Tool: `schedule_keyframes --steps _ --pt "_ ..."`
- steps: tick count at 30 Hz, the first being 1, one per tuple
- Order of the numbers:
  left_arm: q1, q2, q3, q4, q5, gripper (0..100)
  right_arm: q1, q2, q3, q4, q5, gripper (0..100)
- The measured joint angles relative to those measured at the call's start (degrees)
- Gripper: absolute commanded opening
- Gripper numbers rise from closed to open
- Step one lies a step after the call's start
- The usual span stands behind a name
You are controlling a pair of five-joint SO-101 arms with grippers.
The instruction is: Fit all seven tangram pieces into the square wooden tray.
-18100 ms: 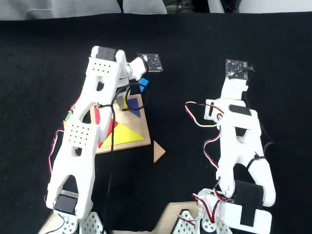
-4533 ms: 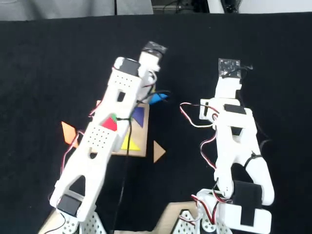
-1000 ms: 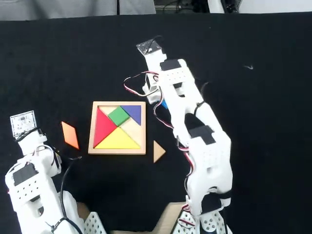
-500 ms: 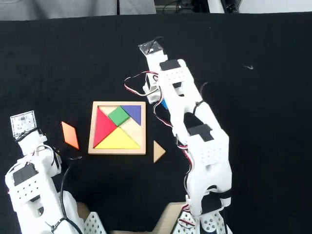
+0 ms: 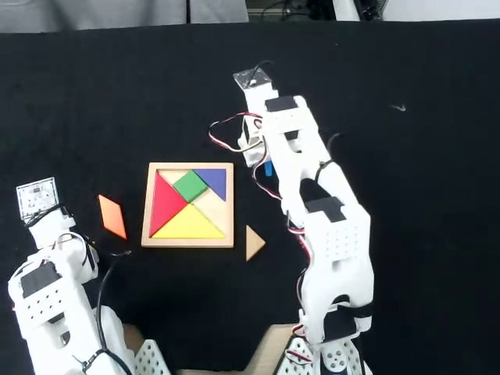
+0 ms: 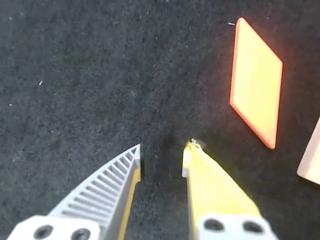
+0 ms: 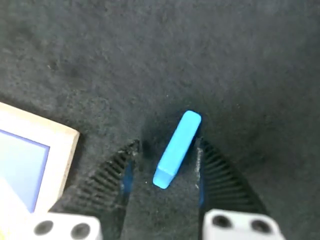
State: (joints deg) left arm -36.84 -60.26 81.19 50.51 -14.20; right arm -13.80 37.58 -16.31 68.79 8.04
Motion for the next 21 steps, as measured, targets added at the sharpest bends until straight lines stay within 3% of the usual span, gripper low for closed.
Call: schedule_keyframes --steps 9,15,21 --pt "0.0 0.0 0.0 0.0 0.0 15 0.2 0.0 0.0 0.0 2.6 1.6" --pt "0.0 0.0 0.0 0.0 0.0 15 0.2 0.0 0.0 0.0 3.3 1.1" --pt "0.0 0.0 0.0 0.0 0.0 15 -0.4 -3.9 -2.9 7.3 10.3 1.1"
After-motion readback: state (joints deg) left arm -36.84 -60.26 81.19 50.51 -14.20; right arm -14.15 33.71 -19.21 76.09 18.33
